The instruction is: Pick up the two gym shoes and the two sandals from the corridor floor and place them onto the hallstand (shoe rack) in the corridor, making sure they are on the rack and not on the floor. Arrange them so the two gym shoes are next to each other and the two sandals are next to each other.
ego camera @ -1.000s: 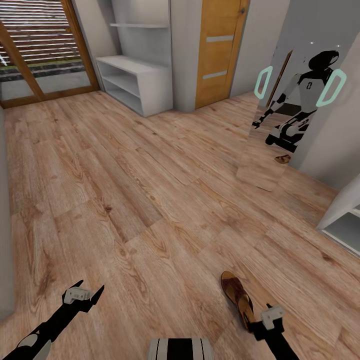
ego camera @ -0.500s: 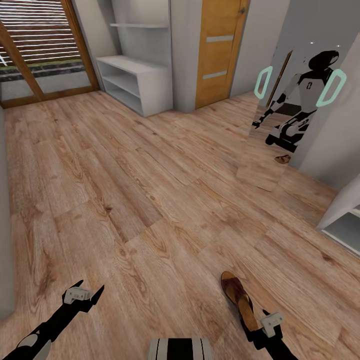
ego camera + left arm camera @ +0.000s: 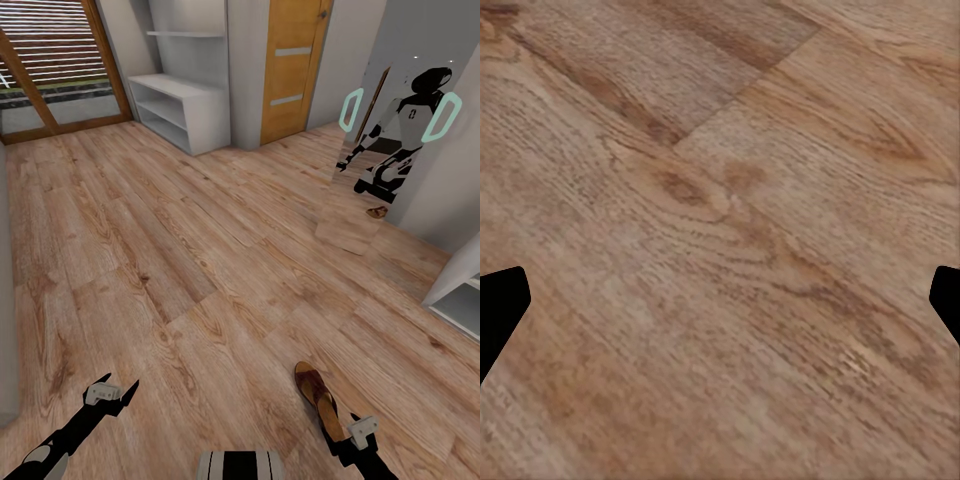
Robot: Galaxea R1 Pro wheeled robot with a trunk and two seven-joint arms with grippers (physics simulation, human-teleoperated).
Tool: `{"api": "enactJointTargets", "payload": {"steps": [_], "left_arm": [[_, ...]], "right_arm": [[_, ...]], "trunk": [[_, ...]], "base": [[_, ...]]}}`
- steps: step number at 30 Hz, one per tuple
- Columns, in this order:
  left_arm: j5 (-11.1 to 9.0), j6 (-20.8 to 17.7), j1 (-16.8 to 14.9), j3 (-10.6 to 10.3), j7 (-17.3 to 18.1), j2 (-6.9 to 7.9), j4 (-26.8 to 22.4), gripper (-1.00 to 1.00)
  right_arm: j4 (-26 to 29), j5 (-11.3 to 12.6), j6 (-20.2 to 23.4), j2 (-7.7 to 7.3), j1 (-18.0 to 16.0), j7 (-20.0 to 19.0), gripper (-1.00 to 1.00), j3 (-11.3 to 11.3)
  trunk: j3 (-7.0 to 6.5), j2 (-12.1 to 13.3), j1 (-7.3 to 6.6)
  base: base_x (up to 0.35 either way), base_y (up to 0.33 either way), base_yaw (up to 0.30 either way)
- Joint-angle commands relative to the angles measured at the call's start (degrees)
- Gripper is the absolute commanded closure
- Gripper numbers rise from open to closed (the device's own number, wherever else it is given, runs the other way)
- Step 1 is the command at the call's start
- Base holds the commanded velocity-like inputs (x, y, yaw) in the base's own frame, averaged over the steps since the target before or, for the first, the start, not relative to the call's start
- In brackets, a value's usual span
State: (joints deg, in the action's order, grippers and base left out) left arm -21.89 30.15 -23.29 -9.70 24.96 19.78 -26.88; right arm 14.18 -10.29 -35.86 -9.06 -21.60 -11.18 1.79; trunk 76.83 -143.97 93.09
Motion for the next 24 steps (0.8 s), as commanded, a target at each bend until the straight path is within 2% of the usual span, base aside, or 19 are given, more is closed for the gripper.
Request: {"api": "enactJointTargets", "payload": {"steps": [1,4,14,24], "left_arm": [[0.00,0.00,0.00,0.01,0.00,0.00,0.00,-1.00],[0.00,0.00,0.00,0.01,0.00,0.00,-0.01,-1.00],[0.00,-0.05,0.00,0.02,0.00,0.00,-0.01,-1.00],[0.00,-0.01,0.00,0.03,0.00,0.00,-0.01,-1.00]], "right_arm": [[-0.01,0.02,0.00,-0.05,0.00,0.00,-1.00,0.02],[-0.01,0.06,0.00,-0.16,-0.01,0.01,-1.00,0.10],[-0.02,0.26,0.00,-0.92,-0.02,0.08,-1.00,0.27],[-0.02,0.31,-0.01,-1.15,-0.02,0.09,-1.00,0.31]], "trunk": [[0.00,0.00,0.00],[0.00,0.00,0.00],[2.22,-0.13,0.26],[2.22,-0.13,0.26]], "base": [[0.000,0.000,0.000],[0.000,0.000,0.000],[0.000,0.000,0.000],[0.000,0.000,0.000]]}}
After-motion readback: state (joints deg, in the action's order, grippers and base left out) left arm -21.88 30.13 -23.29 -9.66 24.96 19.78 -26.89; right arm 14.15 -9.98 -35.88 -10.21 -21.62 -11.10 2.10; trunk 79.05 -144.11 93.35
